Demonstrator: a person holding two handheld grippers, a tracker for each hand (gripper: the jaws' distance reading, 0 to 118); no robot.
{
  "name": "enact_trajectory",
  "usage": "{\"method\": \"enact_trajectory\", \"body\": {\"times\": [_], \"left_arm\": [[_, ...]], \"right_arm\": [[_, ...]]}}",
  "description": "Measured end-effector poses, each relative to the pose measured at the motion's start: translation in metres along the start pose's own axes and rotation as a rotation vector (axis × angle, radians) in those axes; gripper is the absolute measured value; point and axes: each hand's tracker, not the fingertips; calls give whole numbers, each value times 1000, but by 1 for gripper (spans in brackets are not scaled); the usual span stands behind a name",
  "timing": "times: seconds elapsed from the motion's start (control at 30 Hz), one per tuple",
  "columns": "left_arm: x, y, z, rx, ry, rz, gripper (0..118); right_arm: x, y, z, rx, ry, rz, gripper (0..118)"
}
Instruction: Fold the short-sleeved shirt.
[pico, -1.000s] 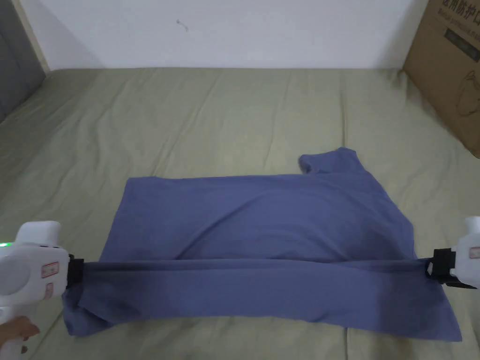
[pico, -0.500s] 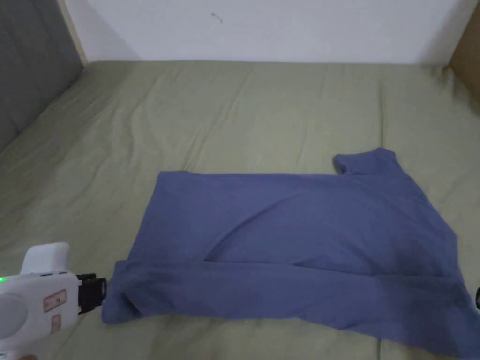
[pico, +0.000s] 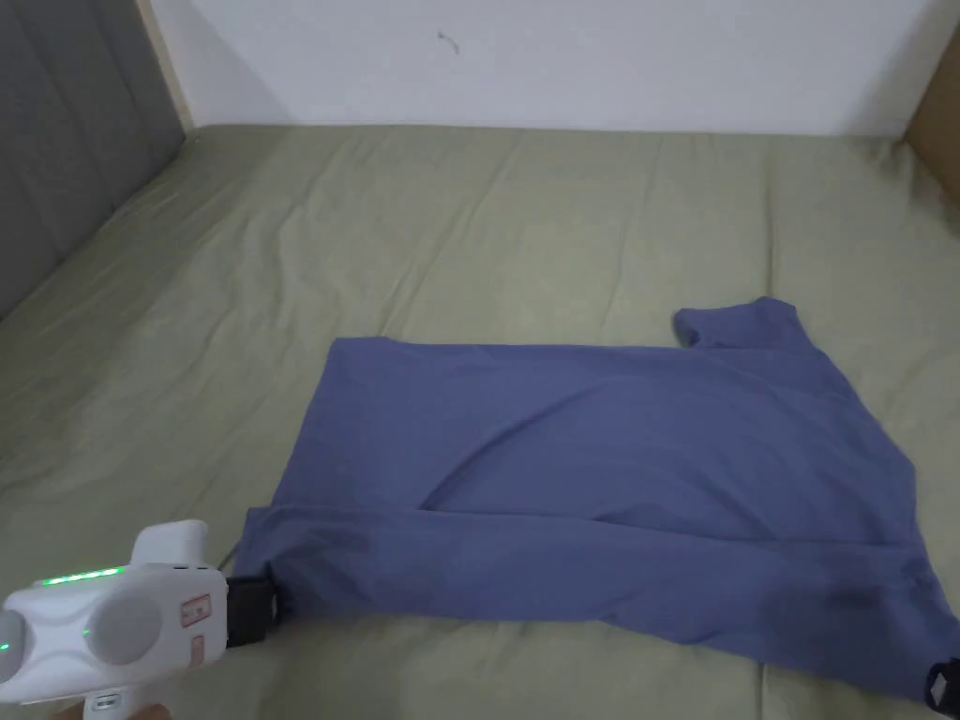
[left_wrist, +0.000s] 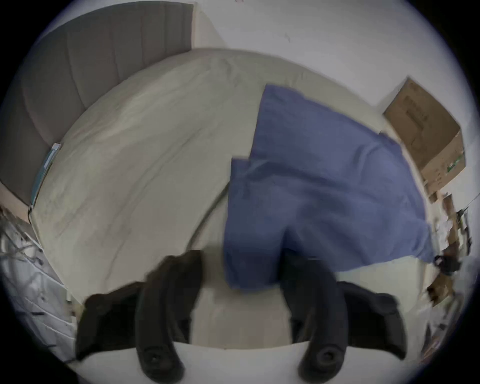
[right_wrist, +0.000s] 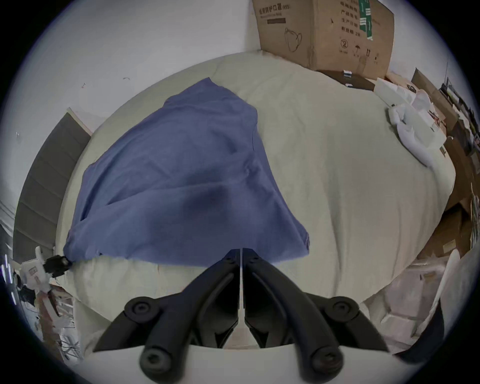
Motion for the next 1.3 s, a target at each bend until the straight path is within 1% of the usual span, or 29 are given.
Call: {"method": "enact_trajectory", "body": {"times": [0.03,0.07,0.1,0.13,0.17,0.2,0.23,0.27,0.33,0.4,0.43,0.47,0.5,0.53,0.57,0.6,0.63,0.67,0.7,0.73,0.77,0.83,0.87,0.9,0.93,1.07,1.13,1.23,1.3], "left_arm": [[1,0,-8,-14,62,-37,54],[8,-2,0,17,17,-31,52],[8,2,8,15,23,-52,46],[8,4,11,30,26,-54,23],[5,7,14,43,28,-57,4],[7,6,25,57,5,-54,4],[7,9,25,40,-3,-54,4],[7,10,24,34,1,-65,4],[12,7,33,50,4,-78,4],[12,8,35,50,-8,-77,4],[11,8,35,57,-5,-75,4],[13,7,38,58,-6,-77,4],[13,7,39,55,-8,-76,4],[12,8,39,53,-10,-72,4],[12,8,38,52,-15,-70,4],[12,8,38,51,-14,-71,4],[11,8,37,50,-12,-72,4],[11,8,37,50,-12,-76,4],[11,9,37,49,-8,-79,4],[11,10,37,49,-5,-81,4],[10,12,39,49,-8,-85,4],[8,13,43,56,-8,-96,4],[6,14,46,58,-12,-104,4],[4,15,50,60,-16,-109,4],[2,15,53,63,-18,-112,4],[-1,11,66,68,-22,-133,4],[6,0,74,54,-8,-180,4],[5,-21,73,-3,-3,-204,4],[6,-38,70,-36,17,-221,5]], "right_arm": [[2,-2,0,-5,2,-9,2],[3,-5,-1,-10,-2,-22,2],[4,-8,-1,-13,-14,-27,2],[6,-10,-1,-17,-20,-26,3],[7,-10,-1,-20,-31,-21,11],[7,-10,-1,-18,-37,-9,24],[8,-9,-1,-14,-42,7,44],[8,-8,0,-6,-47,13,51],[12,-1,-2,19,-39,12,53],[21,6,-13,41,-30,-20,53],[26,9,-23,12,-6,-58,52],[30,11,-35,-16,12,-88,49],[33,11,-50,-60,32,-100,45],[29,8,-57,-70,-14,-81,42],[22,7,-54,-54,-36,-31,33],[15,8,-47,-45,-53,35,9],[8,11,-39,-39,-35,37,3],[4,11,-37,-42,4,37,3],[-2,14,-37,-70,-26,45,3],[-4,13,-37,-61,-65,93,3],[-4,14,-34,-58,-52,70,3],[3,17,-25,-55,-41,55,3],[7,19,-16,-26,-31,27,3],[11,22,-8,-33,5,15,3],[15,25,-1,-16,13,6,3],[23,29,27,0,14,17,3],[28,22,35,1,22,18,3],[33,2,30,-59,-23,59,3],[37,-17,20,-111,-25,53,3]]}}
